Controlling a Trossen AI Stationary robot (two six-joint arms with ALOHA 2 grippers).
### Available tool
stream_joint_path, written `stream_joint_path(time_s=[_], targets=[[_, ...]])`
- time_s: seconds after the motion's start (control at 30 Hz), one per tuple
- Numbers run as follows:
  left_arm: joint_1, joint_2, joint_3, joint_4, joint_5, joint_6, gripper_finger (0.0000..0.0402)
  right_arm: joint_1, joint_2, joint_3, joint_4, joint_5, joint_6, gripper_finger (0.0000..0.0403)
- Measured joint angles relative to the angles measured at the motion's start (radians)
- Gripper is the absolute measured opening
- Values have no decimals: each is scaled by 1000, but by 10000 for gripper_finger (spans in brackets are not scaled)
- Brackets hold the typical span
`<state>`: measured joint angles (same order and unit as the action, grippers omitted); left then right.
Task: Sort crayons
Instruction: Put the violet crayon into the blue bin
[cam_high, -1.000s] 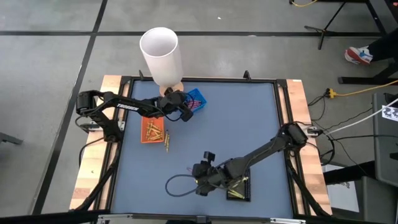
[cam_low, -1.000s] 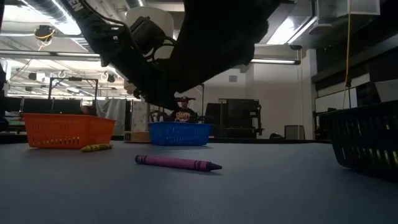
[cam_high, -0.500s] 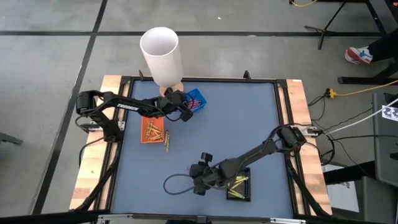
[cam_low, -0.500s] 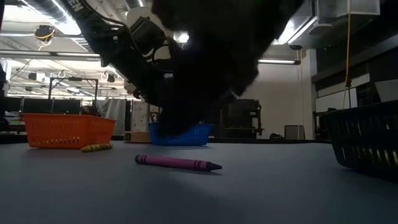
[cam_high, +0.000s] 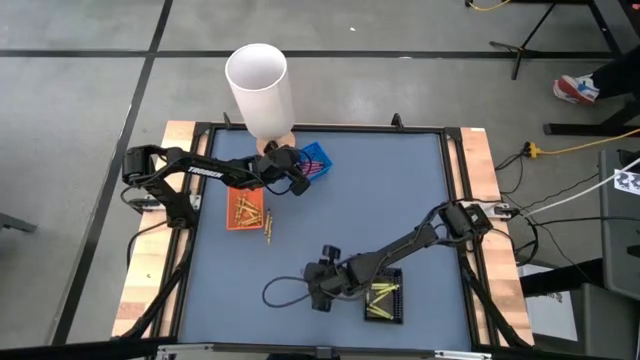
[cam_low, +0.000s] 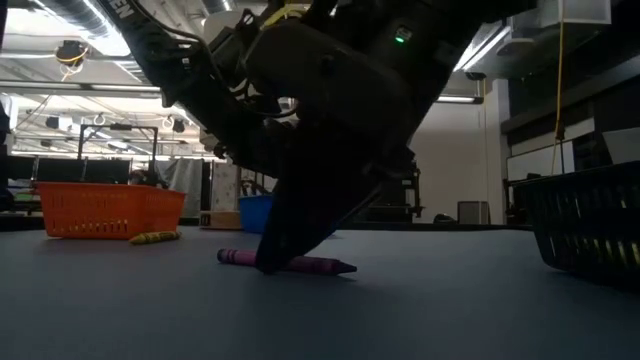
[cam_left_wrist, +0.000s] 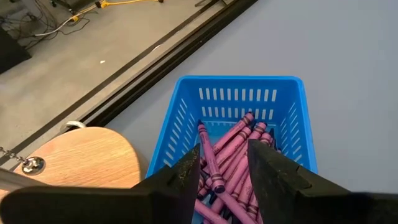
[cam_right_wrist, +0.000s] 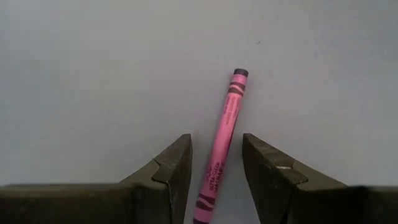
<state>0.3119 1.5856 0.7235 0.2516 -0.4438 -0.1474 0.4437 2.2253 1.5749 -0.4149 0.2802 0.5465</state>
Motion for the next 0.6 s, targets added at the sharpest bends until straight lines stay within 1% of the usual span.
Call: stream_joint_path(time_s=[0.13,0.27,0.33,0.5,0.6], targets=[[0,0,0,0,0,0,118,-19,-1,1,-3,-54,1,143],[0,0,0,0,0,0,118,-26,2,1,-3,-73,1,141],[0,0,0,0,0,0,118,-27,2,1,-3,-77,1,135],[0,-19,0,-2,1,2,112,-28,3,1,-2,-78,1,94],[-1,-60,0,-20,1,29,105,-28,4,1,-1,-78,1,67]])
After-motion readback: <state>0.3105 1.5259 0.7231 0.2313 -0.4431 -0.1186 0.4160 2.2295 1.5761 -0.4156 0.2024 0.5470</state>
